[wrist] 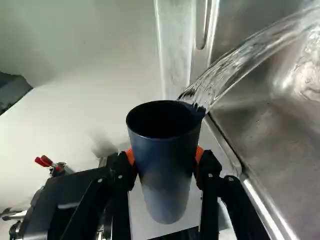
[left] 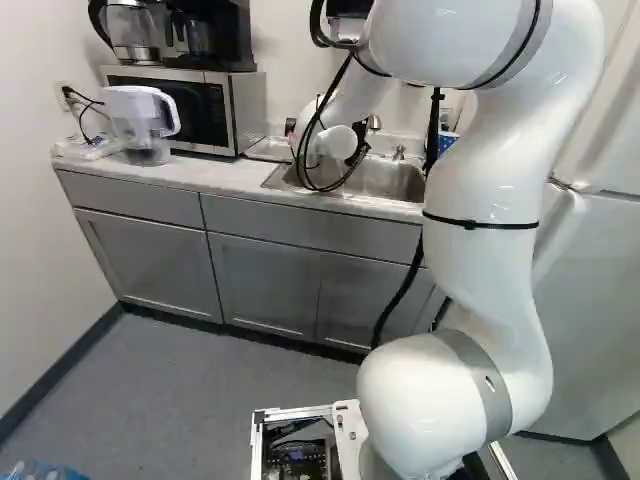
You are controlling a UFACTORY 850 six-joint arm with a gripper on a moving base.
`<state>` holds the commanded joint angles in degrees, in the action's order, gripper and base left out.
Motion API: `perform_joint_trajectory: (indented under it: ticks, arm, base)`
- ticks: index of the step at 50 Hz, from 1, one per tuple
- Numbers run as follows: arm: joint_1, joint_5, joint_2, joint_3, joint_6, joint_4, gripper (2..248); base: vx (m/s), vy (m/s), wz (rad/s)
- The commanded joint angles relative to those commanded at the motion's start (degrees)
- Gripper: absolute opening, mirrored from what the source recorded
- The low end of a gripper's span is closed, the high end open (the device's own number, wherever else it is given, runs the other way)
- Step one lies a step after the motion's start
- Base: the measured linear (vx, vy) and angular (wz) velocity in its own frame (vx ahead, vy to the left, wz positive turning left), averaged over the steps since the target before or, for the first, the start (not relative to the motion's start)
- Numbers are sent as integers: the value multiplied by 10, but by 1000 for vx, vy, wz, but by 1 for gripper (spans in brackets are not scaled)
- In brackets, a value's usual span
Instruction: Rinse the cup and place it in the tray
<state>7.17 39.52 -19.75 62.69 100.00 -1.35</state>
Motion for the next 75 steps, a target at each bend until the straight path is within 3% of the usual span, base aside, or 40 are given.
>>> perform_joint_trajectory:
  ticks: [31,50,75]
  arm:
    - [0,0,0,0,187,0,125]
    - [0,0,0,0,181,0,125]
    - [0,0,0,0,42,0,125]
  base:
    - [0,0,0]
    - [0,0,0]
    - [0,0,0]
